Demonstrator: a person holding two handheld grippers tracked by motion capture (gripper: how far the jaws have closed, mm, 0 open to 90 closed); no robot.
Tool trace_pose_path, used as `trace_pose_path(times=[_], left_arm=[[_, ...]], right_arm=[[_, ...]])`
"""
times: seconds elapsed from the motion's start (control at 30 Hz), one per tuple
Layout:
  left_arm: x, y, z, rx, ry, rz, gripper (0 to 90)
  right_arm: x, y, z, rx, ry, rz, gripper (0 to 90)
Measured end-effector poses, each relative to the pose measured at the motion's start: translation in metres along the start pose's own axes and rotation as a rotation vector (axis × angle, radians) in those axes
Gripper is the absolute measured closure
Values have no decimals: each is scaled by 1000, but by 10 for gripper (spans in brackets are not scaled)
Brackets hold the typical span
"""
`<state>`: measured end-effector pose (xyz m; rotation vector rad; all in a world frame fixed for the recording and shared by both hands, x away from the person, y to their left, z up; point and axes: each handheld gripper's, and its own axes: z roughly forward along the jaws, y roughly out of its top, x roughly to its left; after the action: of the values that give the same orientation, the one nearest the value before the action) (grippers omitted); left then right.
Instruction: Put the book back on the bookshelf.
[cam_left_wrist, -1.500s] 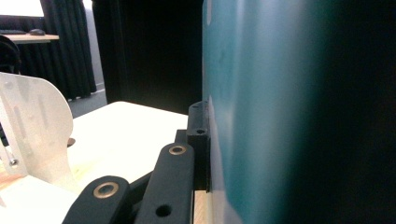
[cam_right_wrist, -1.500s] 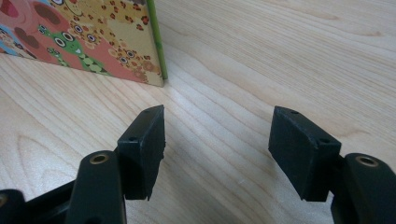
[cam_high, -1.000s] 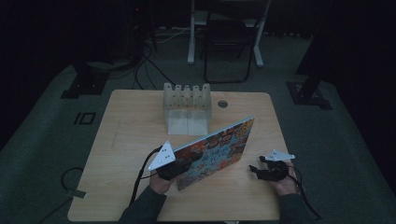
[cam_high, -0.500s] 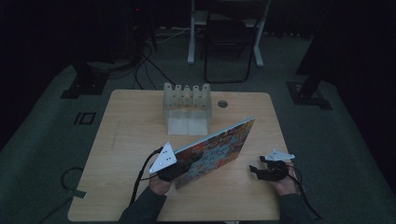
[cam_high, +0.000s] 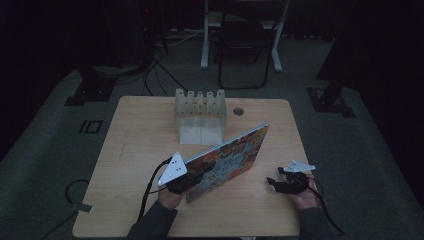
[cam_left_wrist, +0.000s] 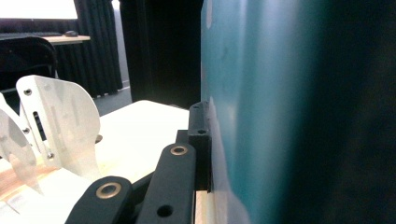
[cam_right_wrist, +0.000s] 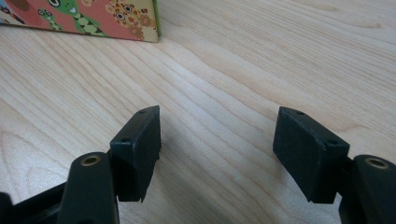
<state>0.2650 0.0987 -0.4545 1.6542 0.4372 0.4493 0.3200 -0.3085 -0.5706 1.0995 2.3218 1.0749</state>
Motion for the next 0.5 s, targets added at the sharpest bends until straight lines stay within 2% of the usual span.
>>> trace_pose_path(times=[0.13, 0.27, 0.4, 0.5], left_arm=[[2, 0, -2, 0, 10, -15, 813], [3, 1, -5, -2, 24, -14, 812], [5, 2, -8, -13, 27, -29, 813], [4, 4, -10, -21, 28, -25, 812]], right_arm=[[0, 0, 0, 2, -2, 1, 317], [0, 0, 0, 2, -3, 1, 316], [-1, 0, 0, 2, -3, 2, 315], [0, 0, 0, 2, -4, 2, 312]])
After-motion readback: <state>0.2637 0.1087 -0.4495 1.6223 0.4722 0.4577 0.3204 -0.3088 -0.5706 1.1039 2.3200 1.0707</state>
